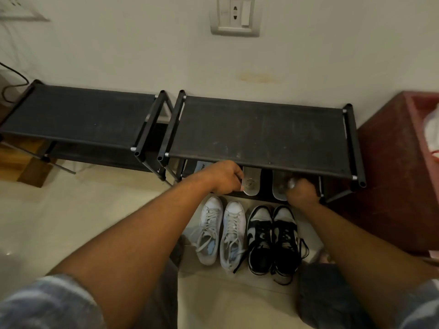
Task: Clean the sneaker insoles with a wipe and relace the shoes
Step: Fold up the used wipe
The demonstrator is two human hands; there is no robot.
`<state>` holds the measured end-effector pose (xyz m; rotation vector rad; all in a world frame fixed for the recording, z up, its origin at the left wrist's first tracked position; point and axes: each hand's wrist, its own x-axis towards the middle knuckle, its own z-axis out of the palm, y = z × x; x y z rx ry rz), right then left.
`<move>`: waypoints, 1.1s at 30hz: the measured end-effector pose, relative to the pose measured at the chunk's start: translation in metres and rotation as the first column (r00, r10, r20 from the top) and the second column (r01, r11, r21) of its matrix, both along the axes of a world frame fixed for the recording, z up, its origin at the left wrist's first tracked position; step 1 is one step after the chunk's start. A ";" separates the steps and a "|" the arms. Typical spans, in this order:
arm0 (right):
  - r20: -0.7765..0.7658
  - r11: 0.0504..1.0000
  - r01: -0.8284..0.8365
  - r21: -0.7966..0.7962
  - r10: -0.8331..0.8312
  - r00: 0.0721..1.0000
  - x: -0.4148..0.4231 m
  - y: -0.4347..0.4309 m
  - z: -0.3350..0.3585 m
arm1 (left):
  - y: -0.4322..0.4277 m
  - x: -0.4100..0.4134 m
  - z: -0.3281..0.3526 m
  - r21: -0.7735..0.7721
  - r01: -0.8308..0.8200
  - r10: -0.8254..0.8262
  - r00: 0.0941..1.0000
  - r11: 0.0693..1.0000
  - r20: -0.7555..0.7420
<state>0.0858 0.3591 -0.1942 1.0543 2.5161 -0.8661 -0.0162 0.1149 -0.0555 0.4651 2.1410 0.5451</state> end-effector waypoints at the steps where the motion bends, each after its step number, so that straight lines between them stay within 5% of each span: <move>1: 0.001 0.995 -0.061 -0.084 0.062 0.998 0.005 -0.003 0.010 | -0.001 0.001 0.000 -0.001 -0.001 0.001 1.000 1.000 -0.012; 8: -0.153 0.848 -0.332 -0.413 0.295 0.943 0.026 -0.024 0.092 | -0.003 0.007 0.005 0.190 -0.085 0.092 0.995 0.978 -0.026; 16: -0.441 0.770 -0.295 -0.566 0.020 0.898 0.014 -0.048 0.155 | 0.002 0.008 0.007 0.483 -0.177 0.184 0.982 0.857 0.034; 33: -0.586 0.782 -0.381 -0.493 0.025 0.810 -0.046 -0.043 0.155 | 0.027 -0.010 -0.002 0.634 -0.421 0.491 0.868 0.649 0.074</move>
